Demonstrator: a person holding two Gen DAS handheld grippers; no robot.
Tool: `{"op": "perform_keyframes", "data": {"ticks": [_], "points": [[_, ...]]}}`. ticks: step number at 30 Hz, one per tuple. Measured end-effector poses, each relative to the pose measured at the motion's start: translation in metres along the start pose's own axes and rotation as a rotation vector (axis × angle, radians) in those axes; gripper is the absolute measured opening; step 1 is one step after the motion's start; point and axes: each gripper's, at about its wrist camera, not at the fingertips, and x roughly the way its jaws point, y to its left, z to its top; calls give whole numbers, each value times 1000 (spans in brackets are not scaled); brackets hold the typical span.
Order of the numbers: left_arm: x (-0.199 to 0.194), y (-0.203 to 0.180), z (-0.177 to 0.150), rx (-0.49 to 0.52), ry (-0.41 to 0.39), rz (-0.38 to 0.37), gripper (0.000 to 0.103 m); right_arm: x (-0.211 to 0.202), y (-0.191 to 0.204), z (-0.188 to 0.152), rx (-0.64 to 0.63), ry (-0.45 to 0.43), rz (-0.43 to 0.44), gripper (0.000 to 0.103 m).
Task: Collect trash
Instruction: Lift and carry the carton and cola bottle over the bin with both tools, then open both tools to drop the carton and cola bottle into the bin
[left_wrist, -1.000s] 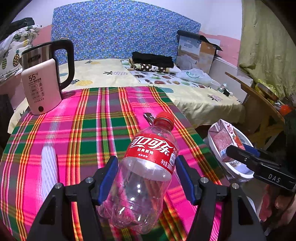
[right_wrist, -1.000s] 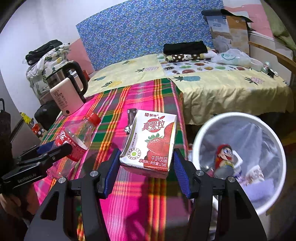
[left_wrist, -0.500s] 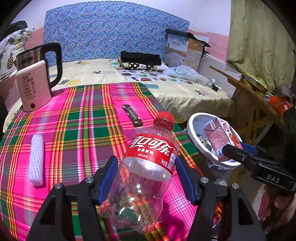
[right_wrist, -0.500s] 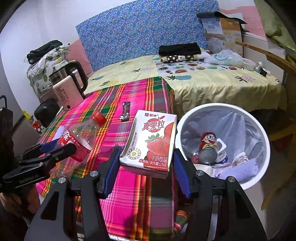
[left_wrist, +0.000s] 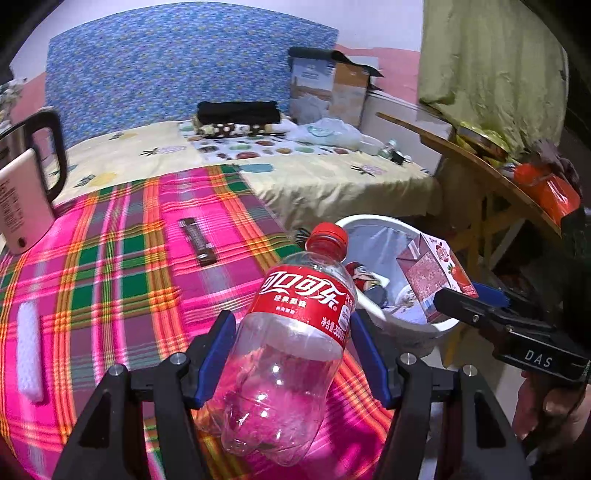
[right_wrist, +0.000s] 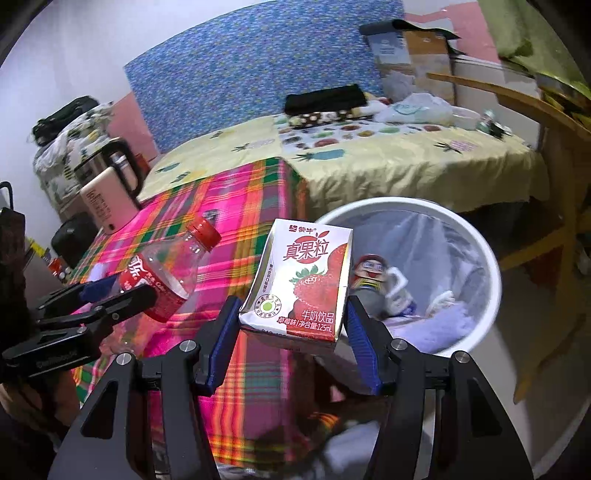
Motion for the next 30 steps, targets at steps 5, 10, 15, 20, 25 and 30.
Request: {"op": "perform_keyframes", "data": {"ticks": [5, 10, 15, 20, 25, 30], "points": [[15, -21, 9, 40, 10, -38, 66, -5, -23, -2, 47, -5, -53, 58], [31, -39, 13, 75, 31, -67, 66, -8, -41, -4, 87, -3, -96, 58], [48, -50, 18, 90, 57, -86, 67, -3, -53, -7, 108, 15, -120, 58], [63, -61, 20, 107, 80, -100, 67, 3, -62, -9, 119, 40, -136, 58], [80, -69, 24, 122, 100, -108, 67, 8, -71, -6, 119, 57, -148, 58], [90, -75, 31, 136, 93, -123, 66, 16, -75, -4, 105, 92, -167, 59]]}}
